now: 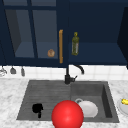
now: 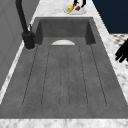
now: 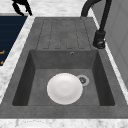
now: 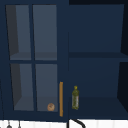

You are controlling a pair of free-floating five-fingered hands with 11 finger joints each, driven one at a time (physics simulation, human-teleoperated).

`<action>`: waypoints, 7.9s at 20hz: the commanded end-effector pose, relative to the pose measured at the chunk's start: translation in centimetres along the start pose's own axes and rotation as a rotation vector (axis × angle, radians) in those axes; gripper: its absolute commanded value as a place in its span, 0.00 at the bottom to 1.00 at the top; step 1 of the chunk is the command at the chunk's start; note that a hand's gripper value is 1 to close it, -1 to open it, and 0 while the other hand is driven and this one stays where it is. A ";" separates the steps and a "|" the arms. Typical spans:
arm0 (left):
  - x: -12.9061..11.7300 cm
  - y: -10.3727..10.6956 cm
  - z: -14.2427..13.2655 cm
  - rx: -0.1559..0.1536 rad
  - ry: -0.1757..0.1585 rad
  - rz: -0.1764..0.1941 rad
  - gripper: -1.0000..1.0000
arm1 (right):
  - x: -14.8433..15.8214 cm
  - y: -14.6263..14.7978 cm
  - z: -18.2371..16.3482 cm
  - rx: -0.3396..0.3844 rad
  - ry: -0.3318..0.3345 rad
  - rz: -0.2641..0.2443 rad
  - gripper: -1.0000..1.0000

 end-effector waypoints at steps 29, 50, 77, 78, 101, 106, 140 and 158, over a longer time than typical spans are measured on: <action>0.0 0.0 0.0 0.000 0.000 0.000 0.50 | 10.8 -7.3 0.5 0.037 0.027 0.049 0.00; 0.0 0.0 0.0 0.000 0.000 0.000 0.50 | 16.5 -7.7 5.0 0.034 0.009 0.065 0.00; 0.0 0.0 0.0 0.000 0.000 0.000 0.50 | 31.8 -14.4 19.6 0.053 0.042 0.093 0.00; 0.0 0.0 0.0 0.000 0.000 0.000 0.50 | 32.5 -14.6 20.2 0.053 0.043 0.094 0.00; 0.0 0.0 0.0 0.000 0.000 0.000 0.50 | 45.3 -17.5 23.6 -0.067 0.094 0.297 0.00; 0.0 0.0 0.0 0.000 0.000 0.000 0.50 | 48.3 -18.3 23.7 -0.044 0.111 0.339 0.00; 0.0 0.0 0.0 0.000 0.000 0.000 0.50 | 62.2 -33.3 27.4 -0.004 0.117 0.343 0.00; 0.0 0.0 0.0 0.000 0.000 0.000 0.50 | 67.7 -46.7 22.0 0.054 0.122 0.317 0.00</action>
